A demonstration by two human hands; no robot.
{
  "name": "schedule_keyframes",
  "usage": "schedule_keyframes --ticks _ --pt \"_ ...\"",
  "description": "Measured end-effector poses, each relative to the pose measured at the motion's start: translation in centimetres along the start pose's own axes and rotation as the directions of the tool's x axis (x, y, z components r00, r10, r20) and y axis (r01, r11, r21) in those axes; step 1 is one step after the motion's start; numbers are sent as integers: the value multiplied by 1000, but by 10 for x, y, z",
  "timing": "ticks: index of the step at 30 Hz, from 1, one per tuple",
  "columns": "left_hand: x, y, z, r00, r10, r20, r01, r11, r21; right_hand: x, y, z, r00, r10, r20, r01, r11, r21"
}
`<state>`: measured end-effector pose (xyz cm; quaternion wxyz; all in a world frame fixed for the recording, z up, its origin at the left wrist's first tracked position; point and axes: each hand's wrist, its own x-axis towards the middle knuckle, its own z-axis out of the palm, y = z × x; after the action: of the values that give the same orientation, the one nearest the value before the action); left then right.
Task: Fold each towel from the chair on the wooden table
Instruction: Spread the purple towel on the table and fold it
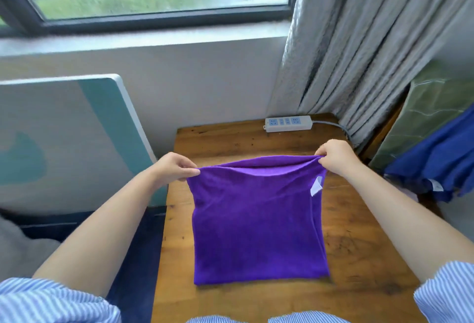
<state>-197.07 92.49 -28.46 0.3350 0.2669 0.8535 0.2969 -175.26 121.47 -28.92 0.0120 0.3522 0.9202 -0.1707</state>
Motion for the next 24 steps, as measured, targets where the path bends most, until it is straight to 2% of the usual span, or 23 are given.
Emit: schedule_keyframes --ticks 2,4,6,7,8,9,10,11,12,13,14,15,16,17,18,19,20,21,22,24 --pt "-9 13 -14 987 57 -149 -75 990 -117 -2 -10 -18 983 3 -183 7 999 54" --pt "-8 23 -22 916 135 -378 -183 979 -92 -4 -18 -31 928 9 -373 60 983 174" --pt "-14 38 -34 725 248 -642 -280 958 55 -10 -27 -50 815 11 -580 171 951 258" --pt "-15 43 -37 637 289 -715 -287 949 128 -12 -28 -55 760 0 -650 221 940 259" --pt "-16 46 -40 578 331 -746 -279 939 200 -14 -28 -60 717 -28 -697 255 941 224" --pt "-20 49 -44 575 382 -724 -256 924 284 -18 -28 -66 707 -82 -702 275 947 167" --pt "-20 48 -45 647 419 -637 -190 897 398 -22 -26 -67 773 -152 -616 246 967 70" --pt "-23 46 -47 746 415 -520 -95 840 534 -25 -26 -68 871 -216 -440 211 976 -60" --pt "-25 44 -50 806 403 -434 -24 755 656 -26 -23 -68 934 -225 -278 188 970 -155" --pt "-32 45 -52 819 408 -403 -4 706 708 -30 -23 -70 953 -217 -212 176 964 -197" --pt "-36 46 -53 773 477 -417 -23 678 735 -35 -25 -71 940 -219 -261 178 969 -171" --pt "-39 50 -53 667 574 -475 -85 692 717 -36 -28 -75 893 -219 -393 185 975 -122" --pt "-39 52 -52 554 624 -550 -131 719 683 -38 -33 -77 811 -212 -546 218 974 -55" --pt "-40 55 -51 468 613 -637 -149 765 627 -41 -36 -77 729 -191 -657 240 971 -17" --pt "-41 57 -54 475 560 -679 -121 806 580 -39 -41 -78 672 -197 -714 261 965 -21" --pt "-40 57 -55 553 495 -670 -53 823 565 -36 -46 -78 696 -222 -683 244 968 -66" --pt "-40 55 -52 630 461 -625 21 794 608 -34 -47 -75 772 -216 -598 197 976 -98" --pt "-41 52 -50 635 490 -597 48 747 664 -32 -45 -71 847 -187 -498 163 982 -91" --pt "-45 51 -49 635 523 -568 50 706 707 -30 -43 -68 861 -142 -489 135 990 -50" --pt "-50 46 -45 554 622 -553 3 662 749 -30 -40 -68 789 -67 -610 136 988 67"
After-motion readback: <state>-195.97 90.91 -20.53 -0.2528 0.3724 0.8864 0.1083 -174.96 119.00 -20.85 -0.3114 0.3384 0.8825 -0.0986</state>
